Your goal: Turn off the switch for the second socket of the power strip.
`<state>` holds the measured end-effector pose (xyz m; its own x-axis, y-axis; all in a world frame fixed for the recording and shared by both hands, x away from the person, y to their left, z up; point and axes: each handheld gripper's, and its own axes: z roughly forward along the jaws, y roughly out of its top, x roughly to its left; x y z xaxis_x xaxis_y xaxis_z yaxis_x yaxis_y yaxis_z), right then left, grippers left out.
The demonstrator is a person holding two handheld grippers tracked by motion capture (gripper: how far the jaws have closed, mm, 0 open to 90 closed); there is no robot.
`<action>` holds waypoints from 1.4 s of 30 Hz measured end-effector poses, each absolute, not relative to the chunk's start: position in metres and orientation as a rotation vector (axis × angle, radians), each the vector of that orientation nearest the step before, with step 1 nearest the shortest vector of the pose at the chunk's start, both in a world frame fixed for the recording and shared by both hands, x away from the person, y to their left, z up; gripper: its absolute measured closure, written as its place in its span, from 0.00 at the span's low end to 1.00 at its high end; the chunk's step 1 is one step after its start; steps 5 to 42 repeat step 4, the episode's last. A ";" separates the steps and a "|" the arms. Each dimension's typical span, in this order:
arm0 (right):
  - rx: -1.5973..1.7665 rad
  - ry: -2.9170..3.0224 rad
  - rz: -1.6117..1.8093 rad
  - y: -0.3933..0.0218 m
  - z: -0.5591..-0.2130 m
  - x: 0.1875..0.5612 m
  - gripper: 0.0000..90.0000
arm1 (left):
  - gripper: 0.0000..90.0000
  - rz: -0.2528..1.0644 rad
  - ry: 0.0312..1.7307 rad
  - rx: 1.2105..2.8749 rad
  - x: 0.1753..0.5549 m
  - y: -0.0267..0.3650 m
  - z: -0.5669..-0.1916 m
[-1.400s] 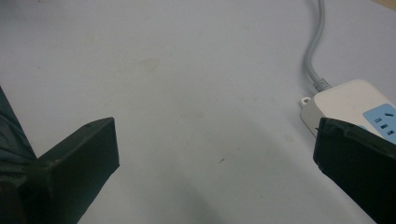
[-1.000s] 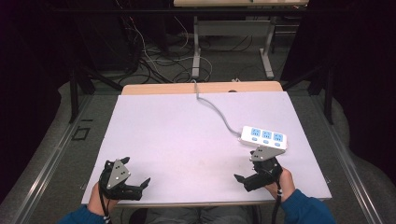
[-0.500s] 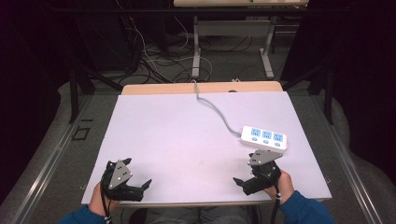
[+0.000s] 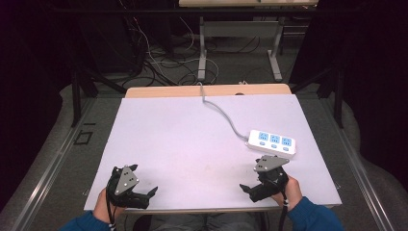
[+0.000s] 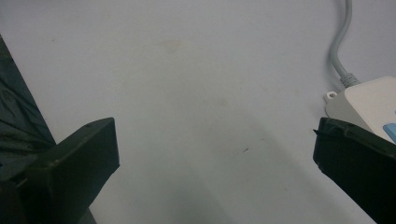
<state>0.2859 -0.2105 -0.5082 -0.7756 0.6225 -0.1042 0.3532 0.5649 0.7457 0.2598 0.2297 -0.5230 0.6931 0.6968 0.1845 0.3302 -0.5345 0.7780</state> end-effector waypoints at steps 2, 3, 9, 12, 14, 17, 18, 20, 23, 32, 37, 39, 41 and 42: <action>0.798 2.452 1.039 -0.211 -0.508 0.286 0.00 | 0.01 0.627 0.777 2.155 0.260 0.230 -0.523; 0.788 2.445 1.049 -0.211 -0.508 0.286 0.00 | 0.01 0.634 0.774 2.157 0.261 0.230 -0.523; 0.802 2.448 1.051 -0.211 -0.508 0.286 0.00 | 0.01 0.648 0.772 2.162 0.261 0.231 -0.522; 0.802 2.448 1.051 -0.211 -0.508 0.286 0.00 | 0.01 0.648 0.772 2.162 0.261 0.231 -0.522; 0.802 2.448 1.051 -0.211 -0.508 0.286 0.00 | 0.01 0.648 0.772 2.162 0.261 0.231 -0.522; 0.802 2.448 1.051 -0.211 -0.508 0.286 0.00 | 0.01 0.648 0.772 2.162 0.261 0.231 -0.522; 0.802 2.448 1.051 -0.211 -0.508 0.286 0.00 | 0.01 0.648 0.772 2.162 0.261 0.231 -0.522; 0.802 2.448 1.051 -0.211 -0.508 0.286 0.00 | 0.01 0.648 0.772 2.162 0.261 0.231 -0.522; 0.802 2.448 1.051 -0.211 -0.508 0.286 0.00 | 0.01 0.648 0.772 2.162 0.261 0.231 -0.522; 0.802 2.448 1.051 -0.211 -0.508 0.286 0.00 | 0.01 0.648 0.772 2.162 0.261 0.231 -0.522; 0.802 2.448 1.051 -0.211 -0.508 0.286 0.00 | 0.01 0.648 0.772 2.162 0.261 0.231 -0.522; 0.802 2.448 1.051 -0.211 -0.508 0.286 0.00 | 0.01 0.648 0.772 2.162 0.261 0.231 -0.522; 0.802 2.448 1.051 -0.211 -0.508 0.286 0.00 | 0.01 0.648 0.772 2.162 0.261 0.231 -0.522; 0.802 2.448 1.051 -0.211 -0.508 0.286 0.00 | 0.01 0.648 0.772 2.162 0.261 0.231 -0.522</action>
